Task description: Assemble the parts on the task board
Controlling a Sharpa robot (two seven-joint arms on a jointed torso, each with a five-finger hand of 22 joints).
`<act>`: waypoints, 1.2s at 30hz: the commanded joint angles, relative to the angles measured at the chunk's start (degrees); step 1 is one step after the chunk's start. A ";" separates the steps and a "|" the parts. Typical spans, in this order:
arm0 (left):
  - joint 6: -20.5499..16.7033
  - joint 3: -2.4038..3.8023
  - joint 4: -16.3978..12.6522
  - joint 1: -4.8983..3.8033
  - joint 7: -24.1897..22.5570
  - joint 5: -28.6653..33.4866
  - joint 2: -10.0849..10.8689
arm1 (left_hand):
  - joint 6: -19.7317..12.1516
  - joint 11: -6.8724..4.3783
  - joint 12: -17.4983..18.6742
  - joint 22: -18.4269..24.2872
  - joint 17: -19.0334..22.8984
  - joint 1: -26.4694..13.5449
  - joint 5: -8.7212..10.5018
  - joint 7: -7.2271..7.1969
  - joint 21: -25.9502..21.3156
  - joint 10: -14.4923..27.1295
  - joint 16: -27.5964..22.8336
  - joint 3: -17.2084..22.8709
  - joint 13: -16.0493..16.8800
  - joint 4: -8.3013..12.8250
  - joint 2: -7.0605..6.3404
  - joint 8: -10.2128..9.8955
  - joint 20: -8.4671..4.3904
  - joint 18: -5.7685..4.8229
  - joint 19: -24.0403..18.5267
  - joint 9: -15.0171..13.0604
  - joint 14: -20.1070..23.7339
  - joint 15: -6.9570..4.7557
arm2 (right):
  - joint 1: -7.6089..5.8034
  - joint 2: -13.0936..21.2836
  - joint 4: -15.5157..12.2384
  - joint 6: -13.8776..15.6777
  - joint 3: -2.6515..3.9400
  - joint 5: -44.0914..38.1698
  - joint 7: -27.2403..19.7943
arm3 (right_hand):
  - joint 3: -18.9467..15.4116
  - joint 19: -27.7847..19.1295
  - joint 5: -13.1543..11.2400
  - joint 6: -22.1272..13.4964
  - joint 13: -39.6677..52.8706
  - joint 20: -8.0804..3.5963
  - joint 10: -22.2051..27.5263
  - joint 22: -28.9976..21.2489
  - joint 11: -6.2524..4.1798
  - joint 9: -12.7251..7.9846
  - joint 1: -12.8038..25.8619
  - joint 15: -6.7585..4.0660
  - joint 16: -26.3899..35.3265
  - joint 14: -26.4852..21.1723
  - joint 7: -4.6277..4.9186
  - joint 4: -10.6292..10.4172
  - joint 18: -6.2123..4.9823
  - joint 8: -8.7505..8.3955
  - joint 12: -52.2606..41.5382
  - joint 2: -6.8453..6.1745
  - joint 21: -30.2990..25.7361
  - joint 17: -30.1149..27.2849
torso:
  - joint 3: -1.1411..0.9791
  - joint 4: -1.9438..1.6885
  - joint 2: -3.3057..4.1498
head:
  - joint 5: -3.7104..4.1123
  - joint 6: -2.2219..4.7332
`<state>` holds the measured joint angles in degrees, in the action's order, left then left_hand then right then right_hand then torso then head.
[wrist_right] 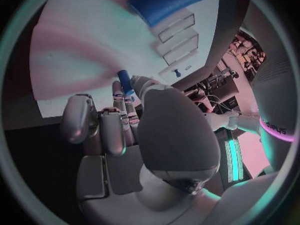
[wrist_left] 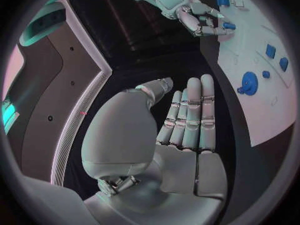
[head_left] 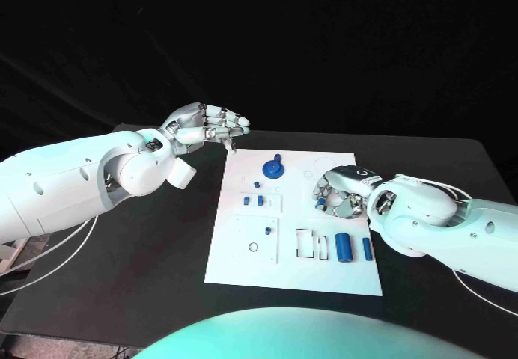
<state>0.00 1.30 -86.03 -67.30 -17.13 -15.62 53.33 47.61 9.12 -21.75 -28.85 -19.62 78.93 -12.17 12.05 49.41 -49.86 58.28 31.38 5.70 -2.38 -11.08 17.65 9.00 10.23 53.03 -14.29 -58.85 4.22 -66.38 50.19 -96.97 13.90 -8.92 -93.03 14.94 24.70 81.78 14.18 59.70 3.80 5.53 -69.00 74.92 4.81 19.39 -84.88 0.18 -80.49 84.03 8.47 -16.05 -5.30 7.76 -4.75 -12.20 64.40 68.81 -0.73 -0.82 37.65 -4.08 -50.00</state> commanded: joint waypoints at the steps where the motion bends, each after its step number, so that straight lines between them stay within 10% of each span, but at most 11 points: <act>1: 0.90 0.03 -0.05 -0.02 -0.36 -0.01 -0.03 | -0.44 -0.13 -0.30 0.07 -0.01 -0.25 -0.31 0.62 -0.23 0.39 -0.02 -0.25 -0.07 -0.07 0.57 0.42 0.21 0.28 -0.36 0.07 0.29 -0.06 | 0.31 -0.05 -0.04 -2.09 -0.16 -1.10 0.17 | 0.41 0.44 -0.14 0.33 0.06 0.09 -0.32 2.29 -0.06 0.09 0.11 -0.20 -0.18 2.05 0.03 0.04 0.26 0.18 0.32 -0.79 0.41 0.10 | 0.00 0.03 -0.02 | 0.05 0.00; 23: 0.86 0.03 0.16 -0.01 -0.41 -0.01 -0.10 | -0.50 -0.11 -0.38 0.11 -0.02 -0.36 -0.34 0.63 -0.29 0.48 0.02 -0.26 -0.07 -0.18 0.71 0.46 0.25 0.28 -0.39 0.08 0.32 -0.04 | 0.41 0.54 -1.50 6.50 -0.06 -2.33 -0.88 | 8.43 1.03 -0.22 3.94 1.29 -1.27 -7.13 3.78 -2.00 3.13 -0.30 -1.79 -0.99 2.27 -1.49 5.52 0.55 4.16 -0.99 0.16 2.22 0.94 | 0.00 -0.01 0.00 | -0.05 0.00; 36: 0.98 0.03 0.41 0.00 -0.36 -0.01 -0.41 | -0.54 -0.10 -0.45 0.14 -0.04 -0.45 -0.35 0.64 -0.34 0.56 0.05 -0.27 -0.06 -0.27 0.80 0.51 0.27 0.28 -0.41 0.08 0.35 -0.02 | -2.84 2.37 -6.88 6.77 0.30 -0.51 -0.99 | 8.90 1.02 -0.32 3.74 1.46 -1.39 -7.42 3.92 -2.12 3.86 0.97 -1.88 -1.03 2.28 -1.63 6.00 0.58 4.84 -0.76 -0.27 2.27 0.92 | -0.01 0.04 -0.10 | -0.12 0.00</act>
<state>0.06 1.30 -85.56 -67.28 -17.12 -15.62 53.07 47.49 8.91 -22.00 -28.79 -19.62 78.48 -12.17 12.16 49.42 -49.66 58.28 31.22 5.71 -2.54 -10.63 17.90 9.21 10.23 52.83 -14.30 -58.85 4.22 -69.13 52.61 -103.21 20.01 -8.62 -93.92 14.53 33.31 82.79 13.75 63.12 4.94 4.49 -73.11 74.91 5.61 22.94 -84.65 -1.35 -81.15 84.14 7.05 -10.11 -5.30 12.22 -5.61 -12.42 66.40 69.71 -0.72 -0.79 37.56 -4.15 -50.01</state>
